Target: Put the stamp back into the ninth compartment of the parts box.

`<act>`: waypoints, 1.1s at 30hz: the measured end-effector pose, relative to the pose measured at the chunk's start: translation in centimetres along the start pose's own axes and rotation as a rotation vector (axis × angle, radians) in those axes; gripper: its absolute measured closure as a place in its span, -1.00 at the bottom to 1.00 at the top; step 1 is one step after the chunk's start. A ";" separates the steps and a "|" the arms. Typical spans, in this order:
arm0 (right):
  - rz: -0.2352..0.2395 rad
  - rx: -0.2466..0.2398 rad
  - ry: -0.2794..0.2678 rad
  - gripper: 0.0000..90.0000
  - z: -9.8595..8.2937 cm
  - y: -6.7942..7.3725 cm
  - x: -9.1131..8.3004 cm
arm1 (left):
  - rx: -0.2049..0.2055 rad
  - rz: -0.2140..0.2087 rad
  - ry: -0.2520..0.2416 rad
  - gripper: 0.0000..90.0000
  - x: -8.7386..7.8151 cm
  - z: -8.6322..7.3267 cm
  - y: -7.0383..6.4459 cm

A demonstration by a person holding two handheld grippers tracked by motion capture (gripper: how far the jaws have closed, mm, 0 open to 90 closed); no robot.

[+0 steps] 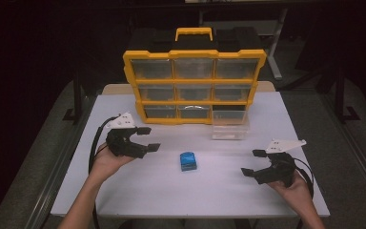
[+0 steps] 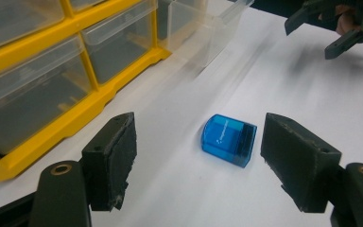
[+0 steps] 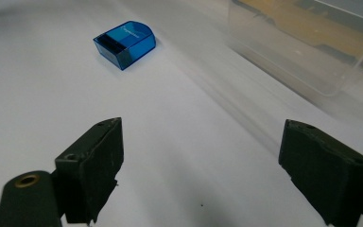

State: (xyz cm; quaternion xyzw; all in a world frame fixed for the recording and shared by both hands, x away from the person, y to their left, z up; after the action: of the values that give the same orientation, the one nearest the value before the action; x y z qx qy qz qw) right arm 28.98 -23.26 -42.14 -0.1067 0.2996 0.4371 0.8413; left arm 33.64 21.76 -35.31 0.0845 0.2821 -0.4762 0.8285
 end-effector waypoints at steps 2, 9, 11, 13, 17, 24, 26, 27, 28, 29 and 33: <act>0.004 -0.003 0.001 -0.69 0.2 0.1 0.0 | -0.008 -0.001 -0.002 -0.39 -0.3 -0.4 0.0; 0.023 -0.025 0.003 -0.69 1.2 0.4 0.2 | -0.031 0.024 0.001 -0.41 -1.3 -2.1 -0.1; 0.028 -0.024 0.003 -0.69 1.5 0.6 0.2 | -0.051 0.021 -0.003 -0.42 -1.5 -2.5 -0.1; 0.028 -0.034 0.009 -0.69 1.8 0.7 0.2 | -0.044 0.030 -0.005 -0.42 -1.7 -2.8 -0.2; 0.032 -0.033 0.013 -0.70 2.5 0.7 0.3 | -0.046 0.029 0.007 -0.44 -1.9 -3.3 -0.4; 0.038 -0.040 0.021 -0.70 3.7 1.1 0.5 | -0.036 0.044 0.009 -0.48 -2.1 -4.2 -0.8; 0.040 -0.038 0.023 -0.70 4.0 1.2 0.5 | -0.039 0.052 0.002 -0.48 -2.2 -4.4 -0.9; 0.046 -0.031 0.026 -0.70 4.2 1.3 0.5 | -0.040 0.056 -0.004 -0.48 -2.3 -4.5 -1.0; 0.057 -0.025 0.025 -0.69 4.5 1.4 0.5 | -0.033 0.057 -0.002 -0.48 -2.4 -4.6 -0.9; 0.062 -0.023 0.027 -0.69 4.8 1.6 0.5 | -0.043 0.060 -0.008 -0.48 -2.5 -4.7 -1.1; 0.080 -0.058 0.025 -0.69 6.3 2.6 1.0 | -0.025 0.077 0.009 -0.47 -2.6 -5.0 -1.2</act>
State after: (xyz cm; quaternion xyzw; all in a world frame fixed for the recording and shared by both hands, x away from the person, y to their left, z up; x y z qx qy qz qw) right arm 29.91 -18.26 -37.49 -0.1244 0.3012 0.4776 0.8159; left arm 29.68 25.03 -37.86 0.0869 0.2882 -0.4399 0.8461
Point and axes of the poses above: each handheld gripper's, and its own axes: x roughly forward along the jaws, z roughly out of its top, y roughly to its left, the point moved 1 cm from there along x, roughly forward along the jaws, and after that the axes turned 4 degrees about -x, right-handed, at the moved point
